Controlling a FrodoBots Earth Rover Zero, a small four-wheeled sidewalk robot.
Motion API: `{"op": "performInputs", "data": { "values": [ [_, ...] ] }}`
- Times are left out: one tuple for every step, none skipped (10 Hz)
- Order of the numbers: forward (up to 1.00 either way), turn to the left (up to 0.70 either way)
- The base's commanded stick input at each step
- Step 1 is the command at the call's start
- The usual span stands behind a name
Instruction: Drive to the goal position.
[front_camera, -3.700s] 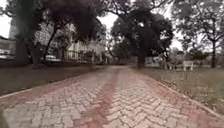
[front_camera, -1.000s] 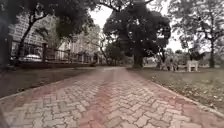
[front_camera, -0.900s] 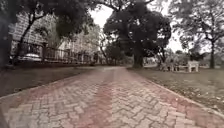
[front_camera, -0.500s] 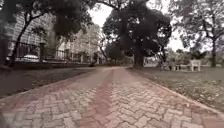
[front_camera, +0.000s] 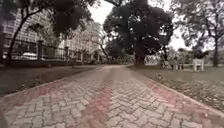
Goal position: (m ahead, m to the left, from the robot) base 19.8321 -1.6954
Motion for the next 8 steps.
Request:
{"op": "performInputs", "data": {
  "values": [
    [0.7,0.0],
    [0.7,0.0],
    [0.7,0.0],
    [0.7,0.0],
    [0.7,0.0],
    [0.7,0.0],
    [0.7,0.0],
    [0.7,0.0]
  ]
}}
